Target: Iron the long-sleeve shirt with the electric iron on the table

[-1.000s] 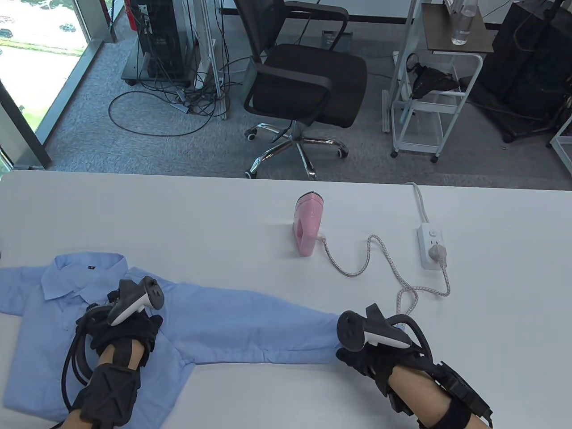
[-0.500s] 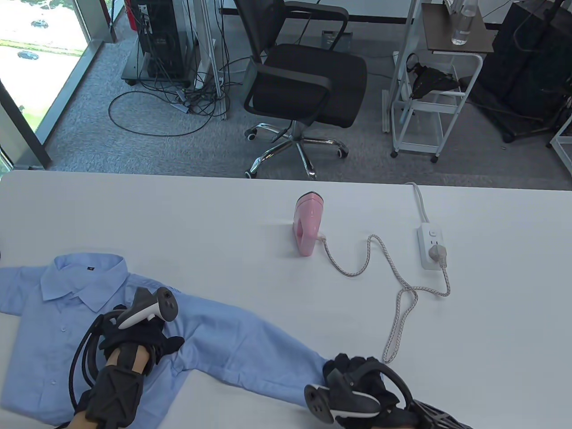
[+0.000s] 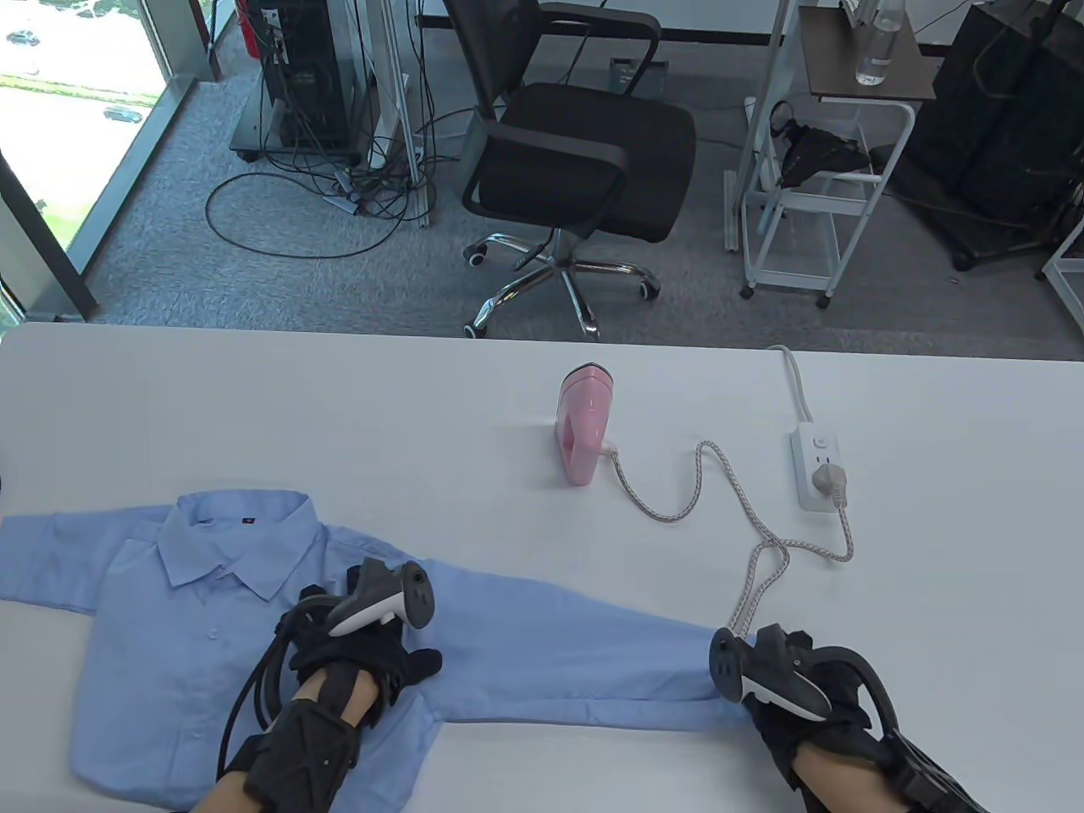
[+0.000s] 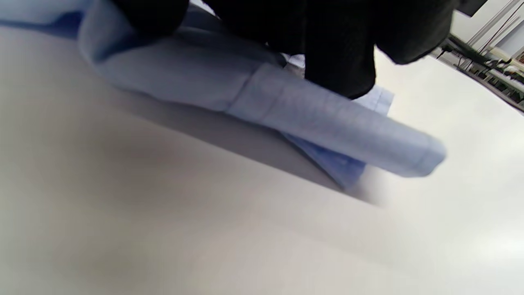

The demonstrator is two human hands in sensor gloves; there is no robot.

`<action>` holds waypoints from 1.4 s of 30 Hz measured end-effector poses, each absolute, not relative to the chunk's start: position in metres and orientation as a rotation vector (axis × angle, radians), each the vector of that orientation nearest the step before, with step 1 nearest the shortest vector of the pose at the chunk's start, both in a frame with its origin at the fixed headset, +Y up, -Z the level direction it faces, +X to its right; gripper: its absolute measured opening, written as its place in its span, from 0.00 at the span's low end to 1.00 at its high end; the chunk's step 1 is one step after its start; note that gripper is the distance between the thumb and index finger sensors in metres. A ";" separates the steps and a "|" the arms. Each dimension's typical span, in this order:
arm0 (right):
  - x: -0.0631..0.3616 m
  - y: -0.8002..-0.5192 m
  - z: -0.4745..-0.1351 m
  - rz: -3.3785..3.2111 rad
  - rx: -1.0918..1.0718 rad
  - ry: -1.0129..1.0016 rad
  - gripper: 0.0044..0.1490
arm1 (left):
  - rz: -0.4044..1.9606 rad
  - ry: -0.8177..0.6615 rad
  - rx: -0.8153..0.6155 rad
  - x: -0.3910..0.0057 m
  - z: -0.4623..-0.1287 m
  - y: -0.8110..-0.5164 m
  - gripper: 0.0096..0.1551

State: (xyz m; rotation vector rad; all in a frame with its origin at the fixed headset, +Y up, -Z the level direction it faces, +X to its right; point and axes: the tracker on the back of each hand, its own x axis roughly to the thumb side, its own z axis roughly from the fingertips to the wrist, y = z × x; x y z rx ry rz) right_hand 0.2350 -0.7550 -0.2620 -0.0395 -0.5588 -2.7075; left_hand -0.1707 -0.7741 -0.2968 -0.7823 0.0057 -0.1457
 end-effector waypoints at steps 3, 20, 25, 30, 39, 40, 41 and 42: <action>0.253 -0.755 -0.287 -2.749 0.023 -0.552 0.41 | -0.110 0.050 -0.766 -0.162 -0.308 -0.775 0.68; 0.230 -0.719 -0.278 -2.942 -0.458 -0.855 0.32 | -0.044 -0.079 -0.627 -0.188 -0.309 -0.751 0.63; 0.215 -0.738 -0.310 -2.981 -0.426 -0.654 0.38 | -0.008 -0.013 -0.810 -0.200 -0.311 -0.778 0.66; 0.217 -0.755 -0.346 -3.004 -0.184 -0.658 0.45 | -0.034 -0.014 -0.750 -0.198 -0.309 -0.780 0.66; 0.227 -0.747 -0.304 -2.777 -0.033 -0.882 0.55 | -0.006 0.054 -0.748 -0.205 -0.309 -0.779 0.66; 0.230 -0.746 -0.292 -2.749 -0.031 -0.900 0.56 | -0.021 0.052 -0.748 -0.203 -0.309 -0.779 0.66; 0.232 -0.744 -0.286 -2.736 -0.023 -0.918 0.57 | -0.033 0.050 -0.747 -0.201 -0.309 -0.779 0.66; 0.237 -0.740 -0.281 -2.735 -0.020 -0.930 0.57 | -0.047 0.053 -0.754 -0.199 -0.310 -0.777 0.66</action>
